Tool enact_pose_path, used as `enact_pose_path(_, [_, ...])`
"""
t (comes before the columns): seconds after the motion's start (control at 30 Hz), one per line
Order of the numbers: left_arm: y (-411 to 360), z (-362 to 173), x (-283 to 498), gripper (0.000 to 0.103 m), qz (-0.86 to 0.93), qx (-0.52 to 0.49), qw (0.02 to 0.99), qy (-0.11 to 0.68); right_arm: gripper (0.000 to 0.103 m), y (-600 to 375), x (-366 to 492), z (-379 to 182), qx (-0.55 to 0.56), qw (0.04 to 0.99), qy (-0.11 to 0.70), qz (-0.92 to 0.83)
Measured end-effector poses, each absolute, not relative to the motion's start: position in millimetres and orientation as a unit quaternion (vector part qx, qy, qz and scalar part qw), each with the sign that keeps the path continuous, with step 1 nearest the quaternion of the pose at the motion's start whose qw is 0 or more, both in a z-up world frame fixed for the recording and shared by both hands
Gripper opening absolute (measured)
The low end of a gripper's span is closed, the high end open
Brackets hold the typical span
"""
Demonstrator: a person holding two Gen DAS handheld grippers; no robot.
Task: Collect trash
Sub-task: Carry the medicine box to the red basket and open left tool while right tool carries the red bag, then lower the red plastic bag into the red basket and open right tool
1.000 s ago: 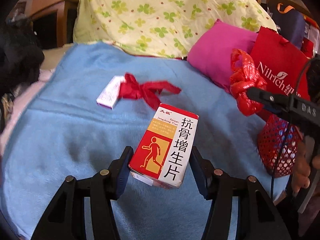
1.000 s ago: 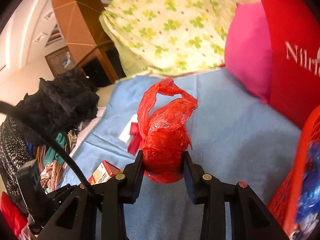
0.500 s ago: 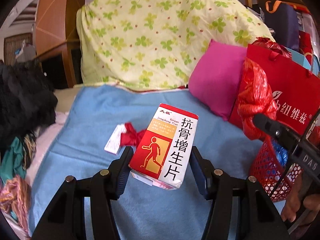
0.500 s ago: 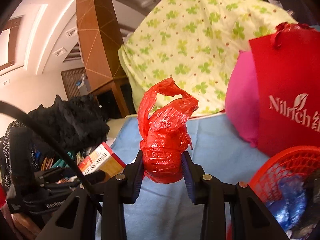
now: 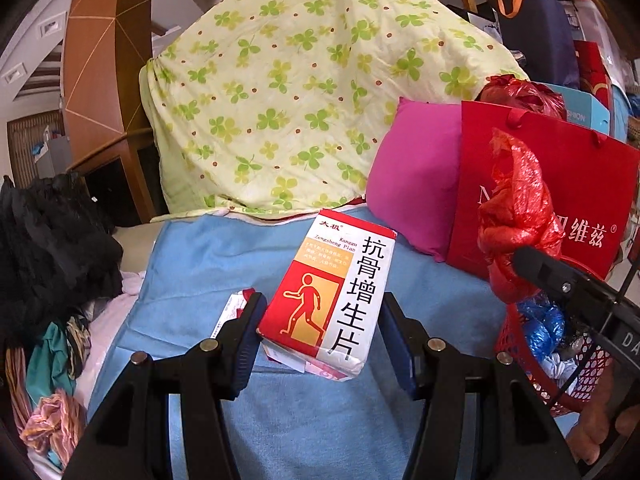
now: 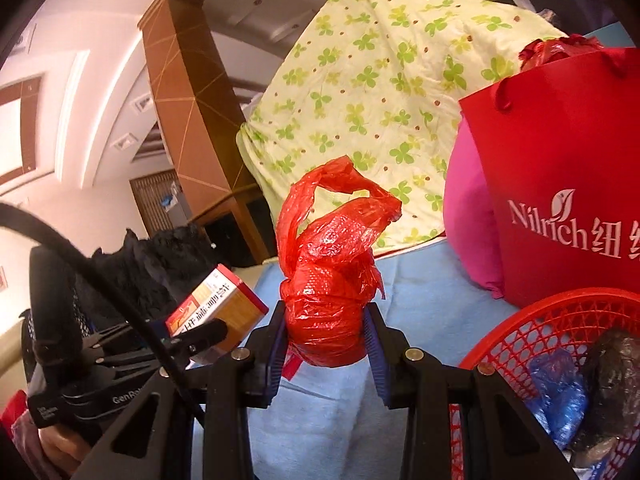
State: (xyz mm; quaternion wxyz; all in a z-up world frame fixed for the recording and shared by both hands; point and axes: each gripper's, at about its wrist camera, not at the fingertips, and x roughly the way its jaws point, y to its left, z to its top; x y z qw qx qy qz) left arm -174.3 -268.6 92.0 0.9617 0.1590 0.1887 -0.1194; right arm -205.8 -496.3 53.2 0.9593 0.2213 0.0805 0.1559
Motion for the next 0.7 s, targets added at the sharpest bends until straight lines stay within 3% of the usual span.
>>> enact_pose_path(0.37, [-300.8, 104.4, -195.3, 0.056, -0.133, 0.197, 0.959, 0.156, 0.039, -517.4, -227.9, 55.4, 0.235, 0.960, 0.055, 0.142])
enact_pose_path(0.47, [-309.5, 104.4, -198.2, 0.048, -0.146, 0.205, 0.956, 0.153, 0.039, -525.9, -233.6, 53.7, 0.241, 0.960, 0.050, 0.136])
enact_pose_path(0.7, [-298.8, 80.3, -177.2, 0.048, -0.148, 0.191, 0.949, 0.202, 0.039, -538.5, -239.8, 48.9, 0.253, 0.959, 0.048, 0.121])
